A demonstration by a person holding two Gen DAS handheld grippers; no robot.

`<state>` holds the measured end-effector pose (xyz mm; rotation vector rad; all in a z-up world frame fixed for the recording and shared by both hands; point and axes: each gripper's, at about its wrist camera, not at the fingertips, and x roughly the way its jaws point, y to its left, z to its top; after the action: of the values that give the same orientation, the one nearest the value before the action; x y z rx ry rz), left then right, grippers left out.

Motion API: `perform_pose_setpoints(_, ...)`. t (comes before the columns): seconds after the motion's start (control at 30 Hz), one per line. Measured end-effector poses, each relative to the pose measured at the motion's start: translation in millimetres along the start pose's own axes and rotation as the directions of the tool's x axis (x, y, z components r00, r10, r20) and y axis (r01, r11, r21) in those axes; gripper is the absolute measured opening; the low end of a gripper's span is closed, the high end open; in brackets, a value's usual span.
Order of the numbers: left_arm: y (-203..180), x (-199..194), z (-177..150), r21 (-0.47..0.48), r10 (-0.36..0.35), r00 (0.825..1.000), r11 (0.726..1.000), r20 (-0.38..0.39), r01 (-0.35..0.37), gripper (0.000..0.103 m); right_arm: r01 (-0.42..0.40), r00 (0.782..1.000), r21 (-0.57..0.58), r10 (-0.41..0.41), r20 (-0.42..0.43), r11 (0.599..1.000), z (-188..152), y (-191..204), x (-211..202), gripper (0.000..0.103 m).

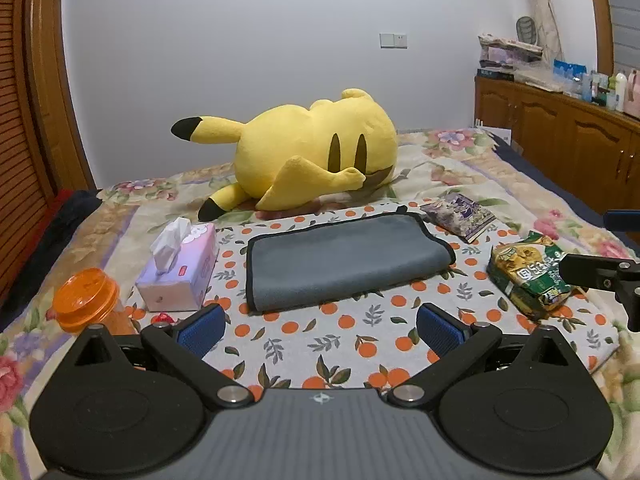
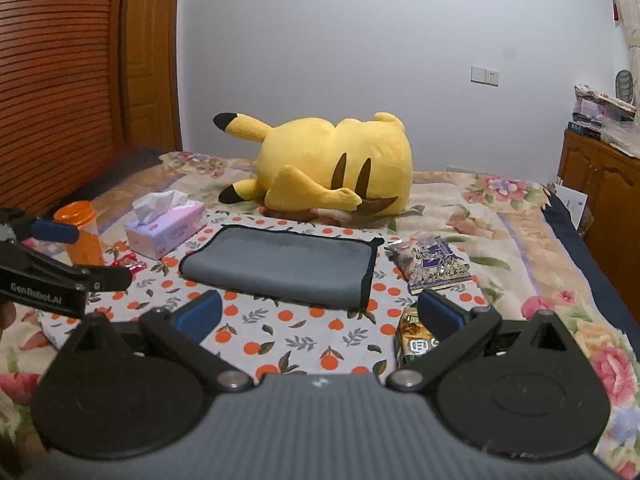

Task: Fold towel

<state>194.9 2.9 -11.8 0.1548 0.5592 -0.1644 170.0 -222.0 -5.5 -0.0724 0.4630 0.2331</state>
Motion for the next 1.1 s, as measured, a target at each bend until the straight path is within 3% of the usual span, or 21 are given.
perform_pose_setpoints(1.1, -18, -92, -44, -0.046, -0.016, 1.000, 0.999, 0.001, 0.016, 0.103, 0.045, 0.999, 0.116, -0.046, 0.012, 0.992, -39, 5, -80, 0.103)
